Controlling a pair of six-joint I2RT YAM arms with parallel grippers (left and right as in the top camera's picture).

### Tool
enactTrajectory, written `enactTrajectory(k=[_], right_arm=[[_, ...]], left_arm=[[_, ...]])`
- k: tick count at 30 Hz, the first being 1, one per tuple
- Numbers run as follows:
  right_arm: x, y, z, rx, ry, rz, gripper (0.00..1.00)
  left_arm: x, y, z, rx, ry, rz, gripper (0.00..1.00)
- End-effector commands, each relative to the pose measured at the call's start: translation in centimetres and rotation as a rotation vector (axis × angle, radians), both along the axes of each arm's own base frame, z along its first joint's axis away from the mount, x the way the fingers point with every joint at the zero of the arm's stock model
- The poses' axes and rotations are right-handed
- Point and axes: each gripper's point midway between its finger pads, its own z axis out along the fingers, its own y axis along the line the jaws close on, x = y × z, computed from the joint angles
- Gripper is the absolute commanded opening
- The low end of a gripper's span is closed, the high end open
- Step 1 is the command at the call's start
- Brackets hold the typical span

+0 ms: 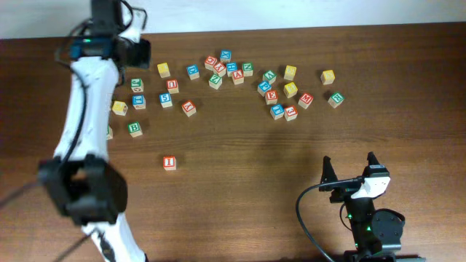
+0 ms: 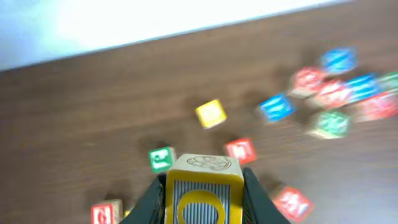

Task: Spell out ICRA
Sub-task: 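Lower the left gripper onto the yellow-framed C block and close, then carry the C block right of the I block and lower it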

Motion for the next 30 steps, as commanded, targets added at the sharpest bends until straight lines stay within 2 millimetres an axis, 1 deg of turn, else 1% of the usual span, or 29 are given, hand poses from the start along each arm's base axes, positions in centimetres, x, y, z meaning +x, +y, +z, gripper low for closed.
enactTrajectory(k=[1,3,4,5,7,9,11,12,16,21,24,26,27,30], right_arm=[[0.0,-0.2,-0.3,0.003,0.005,-0.009,0.98],[0.0,-0.2,-0.3,0.003,0.005,-0.008,0.98],[0.0,-0.2,-0.3,0.003,0.005,-0.009,0.99],[0.0,-0.2,-0.3,0.003,0.005,-0.009,0.98],[0.0,-0.2,-0.3,0.003,0.005,-0.009,0.98],[0.0,-0.2,-0.3,0.003,0.005,-0.009,0.98],[0.0,-0.2,-0.3,0.003,0.005,-0.009,0.98],[0.0,-0.2,-0.3,0.003,0.005,-0.009,0.98],[0.0,-0.2,-0.3,0.003,0.005,-0.009,0.98],[0.0,-0.2,-0.3,0.003,0.005,-0.009,0.98],[0.0,-0.2,-0.3,0.003,0.005,-0.008,0.99],[0.0,-0.2,-0.3,0.003,0.005,-0.009,0.98],[0.0,-0.2,-0.3,0.003,0.005,-0.008,0.98],[0.0,-0.2,-0.3,0.003,0.005,-0.009,0.98]], left_arm=[[-4.1,-3.7,6.6,-0.262,-0.031,-0.052,0.16],[-6.2,-4.8,7.1,-0.337,0.025,-0.061,0.16],[-7.5,-5.4,7.0,-0.376,0.073,-0.062,0.15],[-8.9,-5.9,6.5,-0.405,0.138,-0.063,0.15],[-10.6,-6.4,5.6,-0.419,0.219,-0.062,0.14],[-12.8,-6.9,4.1,-0.408,0.329,-0.05,0.14],[-14.4,-7.2,2.7,-0.369,0.412,-0.036,0.15],[-15.8,-7.8,1.1,-0.319,0.483,-0.036,0.15],[-17.5,-9.9,-1.2,-0.296,0.57,-0.08,0.15],[-20.3,-13.0,-6.0,-0.261,0.695,-0.131,0.15],[-21.6,-14.6,-9.2,-0.242,0.734,-0.143,0.14],[-22.1,-15.5,-11.0,-0.241,0.742,-0.136,0.15],[-22.1,-15.7,-12.2,-0.225,0.738,-0.106,0.15],[-21.9,-14.9,-15.3,-0.123,0.689,0.014,0.15]])
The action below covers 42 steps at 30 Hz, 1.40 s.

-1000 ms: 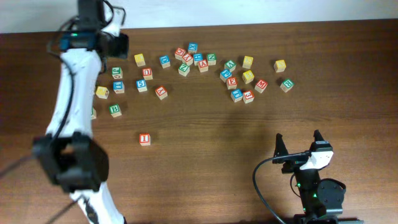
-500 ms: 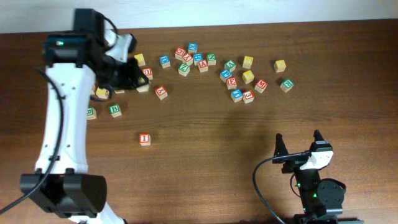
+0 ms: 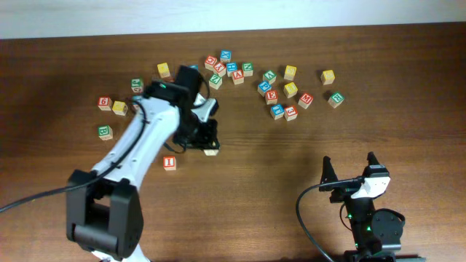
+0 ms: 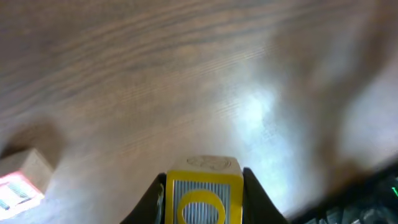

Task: Spell out ICRA
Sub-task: 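Carry the C block right of the I block and lower it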

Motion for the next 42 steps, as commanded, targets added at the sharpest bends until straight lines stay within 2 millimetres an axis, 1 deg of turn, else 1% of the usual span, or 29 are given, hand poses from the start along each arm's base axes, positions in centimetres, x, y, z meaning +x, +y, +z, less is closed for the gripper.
enactTrajectory(k=[1,4,7,9,12,14,15,17,20,22,26,30,31,34,39,41,42], right_arm=[[0.0,-0.2,-0.2,0.003,0.005,-0.009,0.98],[0.0,-0.2,-0.2,0.003,0.005,-0.008,0.98],[0.0,-0.2,-0.2,0.003,0.005,-0.008,0.98],[0.0,-0.2,-0.2,0.003,0.005,-0.009,0.98],[0.0,-0.2,-0.2,0.003,0.005,-0.008,0.98],[0.0,-0.2,-0.2,0.003,0.005,-0.009,0.98],[0.0,-0.2,-0.2,0.003,0.005,-0.009,0.98],[0.0,-0.2,-0.2,0.003,0.005,-0.008,0.98],[0.0,-0.2,-0.2,0.003,0.005,-0.008,0.98],[0.0,-0.2,-0.2,0.003,0.005,-0.009,0.98],[0.0,-0.2,-0.2,0.003,0.005,-0.008,0.98],[0.0,-0.2,-0.2,0.003,0.005,-0.009,0.98],[0.0,-0.2,-0.2,0.003,0.005,-0.008,0.98],[0.0,-0.2,-0.2,0.002,0.005,-0.009,0.98],[0.0,-0.2,-0.2,0.003,0.005,-0.008,0.98],[0.0,-0.2,-0.2,0.003,0.005,-0.009,0.98],[0.0,-0.2,-0.2,0.003,0.005,-0.009,0.98]], left_arm=[[-0.5,1.4,-3.4,0.178,-0.016,0.121,0.15],[-0.8,1.7,-4.4,0.286,-0.059,0.148,0.15],[-0.5,1.9,-4.5,0.371,-0.122,0.176,0.11],[-0.2,1.5,-4.5,0.399,-0.171,0.16,0.09],[-0.5,0.5,-4.8,0.394,-0.185,0.133,0.09],[-0.8,0.4,-5.1,0.396,-0.182,0.125,0.08],[-0.8,0.4,-5.2,0.395,-0.184,0.126,0.05],[-0.6,0.3,-5.5,0.387,-0.196,0.13,0.04],[-0.4,0.2,-6.3,0.375,-0.216,0.142,0.04],[-0.5,0.4,-6.9,0.378,-0.217,0.142,0.04],[-0.9,0.7,-7.3,0.387,-0.207,0.139,0.06],[-0.7,2.3,-7.9,0.464,-0.247,0.165,0.06],[-0.7,2.8,-8.1,0.48,-0.256,0.202,0.07],[-0.7,2.7,-8.7,0.47,-0.267,0.207,0.11],[-0.7,3.0,-8.8,0.48,-0.271,0.208,0.12],[-0.7,3.0,-8.8,0.481,-0.271,0.208,0.21],[-0.7,3.0,-8.8,0.481,-0.271,0.207,0.28]])
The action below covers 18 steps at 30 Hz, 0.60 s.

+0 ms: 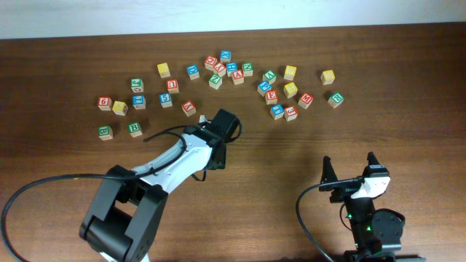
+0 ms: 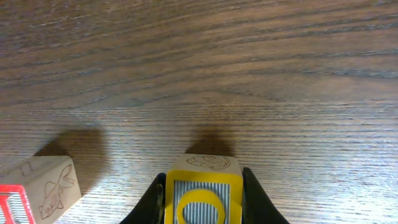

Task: Spell out ICRA
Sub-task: 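Carry the C block right of the I block and lower it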

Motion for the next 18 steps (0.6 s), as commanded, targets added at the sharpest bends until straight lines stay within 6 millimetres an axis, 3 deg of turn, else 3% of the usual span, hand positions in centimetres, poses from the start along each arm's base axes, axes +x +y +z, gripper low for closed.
enactTrajectory(k=[1,4,11,18], right_arm=[[0.0,-0.2,-0.2,0.003,0.005,-0.009,0.98],[0.0,-0.2,-0.2,0.003,0.005,-0.009,0.98],[0.0,-0.2,-0.2,0.003,0.005,-0.009,0.98],[0.0,-0.2,-0.2,0.003,0.005,-0.009,0.98]], left_arm=[[-0.3,0.7,-0.4,0.026,0.0,0.018,0.36],[-0.3,0.7,-0.4,0.027,0.0,0.016,0.51],[1.5,0.5,0.1,0.033,-0.088,0.02,0.59],[3.3,-0.5,0.7,-0.013,-0.165,0.023,0.34]])
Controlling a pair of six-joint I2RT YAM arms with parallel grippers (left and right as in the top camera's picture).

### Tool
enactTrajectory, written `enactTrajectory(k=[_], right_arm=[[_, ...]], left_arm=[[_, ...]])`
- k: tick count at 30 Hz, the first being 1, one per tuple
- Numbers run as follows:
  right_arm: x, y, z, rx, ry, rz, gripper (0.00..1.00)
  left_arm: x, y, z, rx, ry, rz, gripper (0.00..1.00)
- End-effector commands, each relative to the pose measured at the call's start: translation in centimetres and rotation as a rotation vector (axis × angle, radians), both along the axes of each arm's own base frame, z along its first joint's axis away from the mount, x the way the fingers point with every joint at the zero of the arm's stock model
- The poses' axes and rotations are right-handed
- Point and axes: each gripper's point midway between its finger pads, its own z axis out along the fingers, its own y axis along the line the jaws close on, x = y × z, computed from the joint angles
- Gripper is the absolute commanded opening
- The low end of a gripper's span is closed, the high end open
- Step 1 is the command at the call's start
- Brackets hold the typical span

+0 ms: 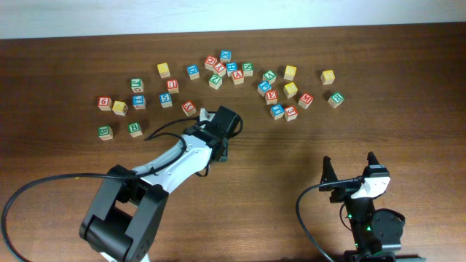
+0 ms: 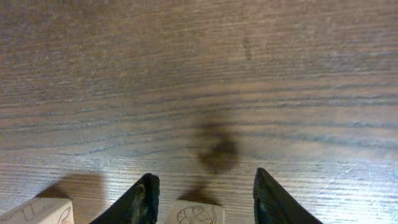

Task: Spell out ICRA
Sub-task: 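Carry the C block right of the I block and lower it, then open the left gripper to release the C block beside the I block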

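My left gripper (image 2: 204, 178) stands open, low over the table, with a wooden block (image 2: 193, 213) between its fingers (image 2: 144, 193) and touching neither. Only the block's engraved top edge shows at the bottom of the left wrist view. A second block (image 2: 37, 211) with an engraved fish side sits just to its left. In the overhead view the left gripper (image 1: 218, 147) and its arm hide both blocks. Near the front edge at the right, my right gripper (image 1: 349, 167) is parked open and holds nothing.
Loose letter blocks lie scattered across the back of the table: a left group (image 1: 135, 102), a middle cluster (image 1: 229, 69) and a right group (image 1: 287, 94). The left arm's cable (image 1: 44, 189) loops over the front left.
My left gripper has opened and let go of the yellow-letter block, which now rests on the table. The gripper has drawn back a little, so less of the block shows.
My left gripper first held the yellow-letter block high over the back-left blocks. Then it carried the block over the mid-table, near the red I block. Then it held it down on the wood right of that block, and now it is open with the block set down.
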Motion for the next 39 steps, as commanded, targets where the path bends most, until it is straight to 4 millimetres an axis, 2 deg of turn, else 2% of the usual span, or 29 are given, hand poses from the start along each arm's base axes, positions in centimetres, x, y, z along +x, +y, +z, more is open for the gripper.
enactTrajectory(k=[1,5,8,15,20,22,29,37,39], right_arm=[[0.0,-0.2,-0.2,0.003,0.005,-0.009,0.98],[0.0,-0.2,-0.2,0.003,0.005,-0.008,0.98],[0.0,-0.2,-0.2,0.003,0.005,-0.008,0.98],[0.0,-0.2,-0.2,0.003,0.005,-0.009,0.98],[0.0,-0.2,-0.2,0.003,0.005,-0.008,0.98],[0.0,-0.2,-0.2,0.003,0.005,-0.009,0.98],[0.0,-0.2,-0.2,0.003,0.005,-0.009,0.98],[0.0,-0.2,-0.2,0.003,0.005,-0.009,0.98],[0.0,-0.2,-0.2,0.003,0.005,-0.009,0.98]], left_arm=[[0.6,0.1,0.0,0.01,-0.03,-0.003,0.32],[0.5,0.1,0.0,0.015,-0.025,-0.014,0.26],[-0.4,0.1,-0.3,0.013,0.018,-0.022,0.25],[-1.7,0.8,-0.7,0.04,0.076,-0.024,0.31],[-2.6,1.4,-0.9,0.063,0.115,-0.024,0.41],[-2.7,1.5,-0.9,0.068,0.121,-0.024,0.42],[-3.4,0.7,-1.3,0.018,0.161,-0.037,0.43],[-4.3,1.2,-1.4,0.038,0.199,-0.036,0.43],[-4.3,1.2,-1.4,0.038,0.199,-0.035,0.4]])
